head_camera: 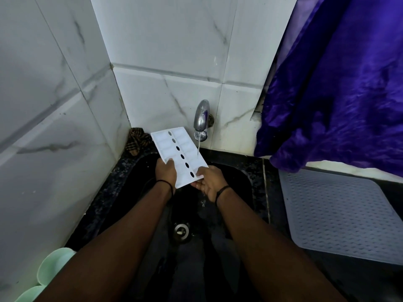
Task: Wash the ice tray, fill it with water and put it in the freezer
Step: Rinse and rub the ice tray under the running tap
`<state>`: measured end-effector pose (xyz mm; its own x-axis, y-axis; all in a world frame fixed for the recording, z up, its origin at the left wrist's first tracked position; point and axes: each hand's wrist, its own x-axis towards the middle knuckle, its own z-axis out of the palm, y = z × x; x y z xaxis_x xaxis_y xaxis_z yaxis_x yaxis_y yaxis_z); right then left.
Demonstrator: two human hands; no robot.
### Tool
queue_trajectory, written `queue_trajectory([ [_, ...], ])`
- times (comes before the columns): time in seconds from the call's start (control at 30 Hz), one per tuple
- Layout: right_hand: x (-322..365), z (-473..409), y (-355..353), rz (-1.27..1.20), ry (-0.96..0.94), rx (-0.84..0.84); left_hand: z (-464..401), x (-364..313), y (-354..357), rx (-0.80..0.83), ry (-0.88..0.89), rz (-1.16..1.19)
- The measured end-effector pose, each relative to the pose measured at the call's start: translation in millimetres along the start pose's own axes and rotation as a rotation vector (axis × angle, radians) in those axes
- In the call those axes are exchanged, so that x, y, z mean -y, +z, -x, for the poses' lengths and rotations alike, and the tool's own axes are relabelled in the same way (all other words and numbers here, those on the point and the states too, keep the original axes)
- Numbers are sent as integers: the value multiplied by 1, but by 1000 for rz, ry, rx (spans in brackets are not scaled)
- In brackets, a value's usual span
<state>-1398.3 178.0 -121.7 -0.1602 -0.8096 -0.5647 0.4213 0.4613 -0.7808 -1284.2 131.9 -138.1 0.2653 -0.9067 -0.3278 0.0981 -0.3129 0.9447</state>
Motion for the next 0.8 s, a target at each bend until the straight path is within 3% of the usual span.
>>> queue_trajectory([
  [0.1, 1, 5, -6, 68, -132, -116, 1, 0, -6, 97, -135, -126],
  [0.2, 5, 12, -15, 588, -403, -369, 11, -2, -13, 190, -189, -306],
  [0.27, 4, 22, -16, 752, -534, -393, 21, -7, -13, 291, -177, -334],
  [0.37, 0, 29, -10, 775, -565, -383, 39, -15, -4, 448, -196, -265],
  [0.47, 0, 33, -5, 542, -417, -449, 54, -20, -1, 493, -76, -524],
  [0.53, 2, 38, -3, 112, -215, -338, 60, -19, -2, 516, -31, -584],
  [0.6, 2, 43, -6, -153, -76, -230, 64, -16, -4, 531, 5, -652],
  [0.8, -8, 50, -18, -221, 25, -116, 58, -16, -18, 393, 113, -688],
])
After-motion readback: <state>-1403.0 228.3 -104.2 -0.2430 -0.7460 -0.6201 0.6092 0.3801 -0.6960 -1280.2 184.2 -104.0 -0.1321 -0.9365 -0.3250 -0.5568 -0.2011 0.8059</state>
